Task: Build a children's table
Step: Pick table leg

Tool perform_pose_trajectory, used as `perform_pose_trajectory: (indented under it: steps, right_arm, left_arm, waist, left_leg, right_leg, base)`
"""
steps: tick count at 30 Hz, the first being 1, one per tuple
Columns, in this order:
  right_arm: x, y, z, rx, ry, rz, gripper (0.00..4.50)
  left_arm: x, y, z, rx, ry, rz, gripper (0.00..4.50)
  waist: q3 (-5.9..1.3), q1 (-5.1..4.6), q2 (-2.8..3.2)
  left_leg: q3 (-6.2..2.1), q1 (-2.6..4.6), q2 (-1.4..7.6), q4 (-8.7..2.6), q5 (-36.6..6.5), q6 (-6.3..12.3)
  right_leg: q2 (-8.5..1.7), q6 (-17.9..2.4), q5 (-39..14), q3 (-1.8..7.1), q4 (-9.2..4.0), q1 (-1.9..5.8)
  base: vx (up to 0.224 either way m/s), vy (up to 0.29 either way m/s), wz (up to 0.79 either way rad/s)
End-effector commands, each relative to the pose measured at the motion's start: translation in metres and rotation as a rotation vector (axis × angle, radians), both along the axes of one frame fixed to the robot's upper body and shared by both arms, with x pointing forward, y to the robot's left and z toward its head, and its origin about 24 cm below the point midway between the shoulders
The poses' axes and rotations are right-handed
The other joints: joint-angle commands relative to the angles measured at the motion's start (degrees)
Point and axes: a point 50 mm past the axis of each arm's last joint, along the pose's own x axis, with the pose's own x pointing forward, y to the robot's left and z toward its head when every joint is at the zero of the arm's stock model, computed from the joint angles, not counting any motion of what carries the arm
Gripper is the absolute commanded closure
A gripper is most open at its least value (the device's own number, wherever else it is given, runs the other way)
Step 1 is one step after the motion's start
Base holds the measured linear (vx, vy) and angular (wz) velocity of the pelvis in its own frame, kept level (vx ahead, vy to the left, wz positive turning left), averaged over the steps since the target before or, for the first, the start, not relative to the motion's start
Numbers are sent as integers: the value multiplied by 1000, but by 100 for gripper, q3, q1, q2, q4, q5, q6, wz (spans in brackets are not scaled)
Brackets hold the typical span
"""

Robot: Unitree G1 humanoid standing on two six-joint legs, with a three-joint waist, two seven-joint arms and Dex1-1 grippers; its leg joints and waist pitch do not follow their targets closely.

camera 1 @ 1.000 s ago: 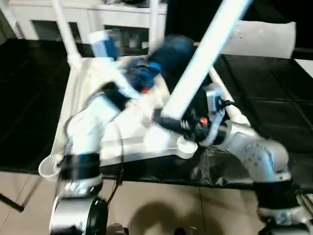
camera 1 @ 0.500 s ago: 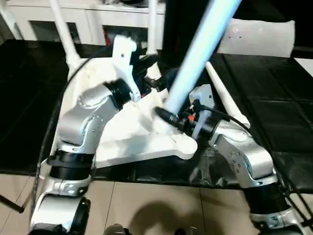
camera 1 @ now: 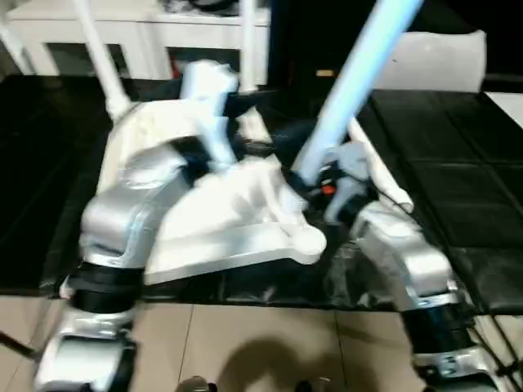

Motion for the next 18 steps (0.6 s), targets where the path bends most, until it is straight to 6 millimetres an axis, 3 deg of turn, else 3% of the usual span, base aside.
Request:
perform_pose_trajectory:
  steps: [1,5,7,11,15,18]
  right_arm:
    - [-4,-12,2,38,0,-21,259]
    - [-7,-20,0,41,11,-36,259]
    - [-9,-21,-1,30,15,-33,259]
    - [-14,-23,-4,6,25,-26,259]
    - [-20,-21,-8,-10,39,-9,259]
    - [-23,-20,-11,-22,42,1,259]
  left_arm:
    - [-5,7,-24,109,55,-48,0]
    - [-19,2,-48,215,131,-195,0]
    - [-28,-3,-59,246,170,-266,0]
    - [-38,-10,-80,290,248,-338,0]
    - [-40,-12,-98,338,293,-333,36]
    - [-38,-12,-106,377,292,-314,60]
  waist:
    - [-442,-5,70]
    - [-437,-14,102]
    - [-414,-17,101]
    - [-395,-19,99]
    - [-376,-36,59]
    - [-391,-59,68]
  left_leg:
    - [-10,42,-15,-445,-1497,-50]
    - [10,75,15,-454,-1530,-61]
    - [12,96,17,-468,-1724,-72]
    - [14,117,3,-464,-1931,-105]
    - [11,107,-24,-458,-1976,-76]
    - [-8,88,-26,-457,-1940,-56]
  right_leg:
    - [-202,-384,-2125,162,-492,382]
    - [-202,-711,-1846,184,-448,351]
    - [-207,-730,-2037,183,-463,340]
    - [-217,-532,-2577,175,-528,322]
    - [-211,-288,-3014,148,-600,315]
    - [-215,-173,-3137,134,-622,309]
  base:
    - [0,0,0]
    - [0,0,0]
    - [0,0,0]
    - [0,0,0]
    - [0,0,0]
    - [0,0,0]
